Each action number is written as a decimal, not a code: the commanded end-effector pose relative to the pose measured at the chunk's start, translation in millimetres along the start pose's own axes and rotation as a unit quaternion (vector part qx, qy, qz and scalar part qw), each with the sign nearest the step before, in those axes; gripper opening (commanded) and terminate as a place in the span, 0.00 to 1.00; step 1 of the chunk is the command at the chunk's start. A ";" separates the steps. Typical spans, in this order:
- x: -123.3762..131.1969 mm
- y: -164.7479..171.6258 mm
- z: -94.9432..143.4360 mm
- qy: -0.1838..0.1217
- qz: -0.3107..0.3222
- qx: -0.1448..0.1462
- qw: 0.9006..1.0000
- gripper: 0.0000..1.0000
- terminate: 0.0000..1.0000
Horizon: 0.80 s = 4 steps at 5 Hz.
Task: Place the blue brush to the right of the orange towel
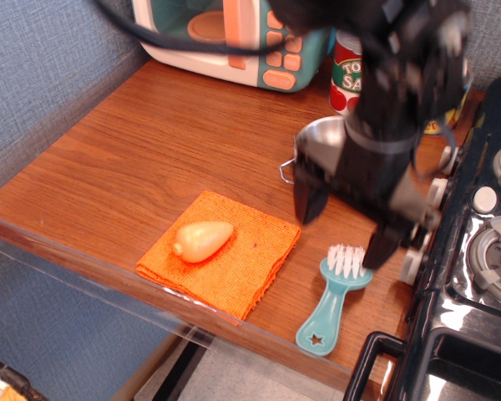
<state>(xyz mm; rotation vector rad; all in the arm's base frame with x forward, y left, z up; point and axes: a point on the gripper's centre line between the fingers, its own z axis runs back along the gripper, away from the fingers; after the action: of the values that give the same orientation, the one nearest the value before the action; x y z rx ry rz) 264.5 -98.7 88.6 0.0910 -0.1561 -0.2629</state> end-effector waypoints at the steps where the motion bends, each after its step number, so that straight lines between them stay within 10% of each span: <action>1: -26.4 48.7 55.3 -0.045 0.051 -0.035 0.997 1.00 0.00; 4: -36.7 66.8 51.3 -0.007 0.054 -0.032 0.998 1.00 0.00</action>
<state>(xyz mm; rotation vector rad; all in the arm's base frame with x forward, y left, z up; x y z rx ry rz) 249.5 -46.4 134.5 0.0198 -0.1451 -0.1651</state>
